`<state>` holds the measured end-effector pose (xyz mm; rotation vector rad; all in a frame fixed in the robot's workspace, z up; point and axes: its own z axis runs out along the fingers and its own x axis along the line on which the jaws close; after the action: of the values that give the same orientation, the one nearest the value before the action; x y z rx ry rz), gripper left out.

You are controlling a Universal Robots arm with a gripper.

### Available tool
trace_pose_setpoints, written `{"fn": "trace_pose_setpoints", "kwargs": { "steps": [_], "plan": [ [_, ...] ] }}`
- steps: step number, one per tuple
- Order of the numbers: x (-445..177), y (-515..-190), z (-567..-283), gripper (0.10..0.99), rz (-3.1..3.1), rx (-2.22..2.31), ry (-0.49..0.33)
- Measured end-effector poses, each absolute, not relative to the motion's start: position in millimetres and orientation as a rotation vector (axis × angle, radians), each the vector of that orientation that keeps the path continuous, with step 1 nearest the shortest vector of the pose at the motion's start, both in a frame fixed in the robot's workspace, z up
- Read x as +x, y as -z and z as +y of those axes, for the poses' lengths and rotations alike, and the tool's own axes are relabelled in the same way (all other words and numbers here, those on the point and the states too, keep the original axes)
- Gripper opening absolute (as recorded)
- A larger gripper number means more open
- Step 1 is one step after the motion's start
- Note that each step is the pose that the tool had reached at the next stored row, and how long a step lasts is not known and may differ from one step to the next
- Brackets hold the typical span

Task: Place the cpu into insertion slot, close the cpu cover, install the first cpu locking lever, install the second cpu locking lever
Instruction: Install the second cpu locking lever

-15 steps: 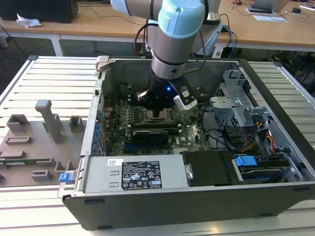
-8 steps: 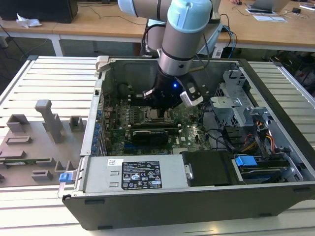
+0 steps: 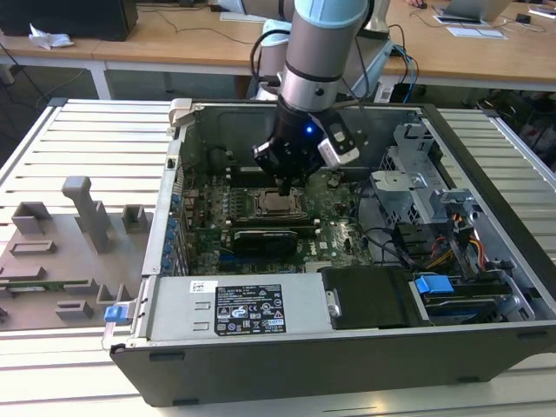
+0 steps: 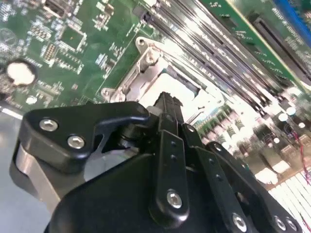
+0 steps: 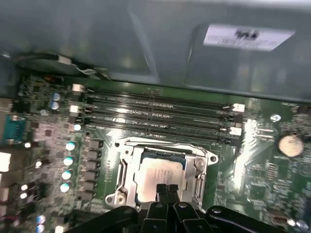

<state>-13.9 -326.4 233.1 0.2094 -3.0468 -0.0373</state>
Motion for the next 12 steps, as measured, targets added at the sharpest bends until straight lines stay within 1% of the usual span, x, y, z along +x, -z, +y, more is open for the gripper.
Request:
{"fn": "trace_pose_setpoints", "kwargs": {
  "steps": [5, 12],
  "plan": [
    [-14, -260, -326, 0.106, -3.047, 0.209, 0.037],
    [-14, -264, -326, 0.106, -3.047, 0.209, 0.037]
  ]
}}
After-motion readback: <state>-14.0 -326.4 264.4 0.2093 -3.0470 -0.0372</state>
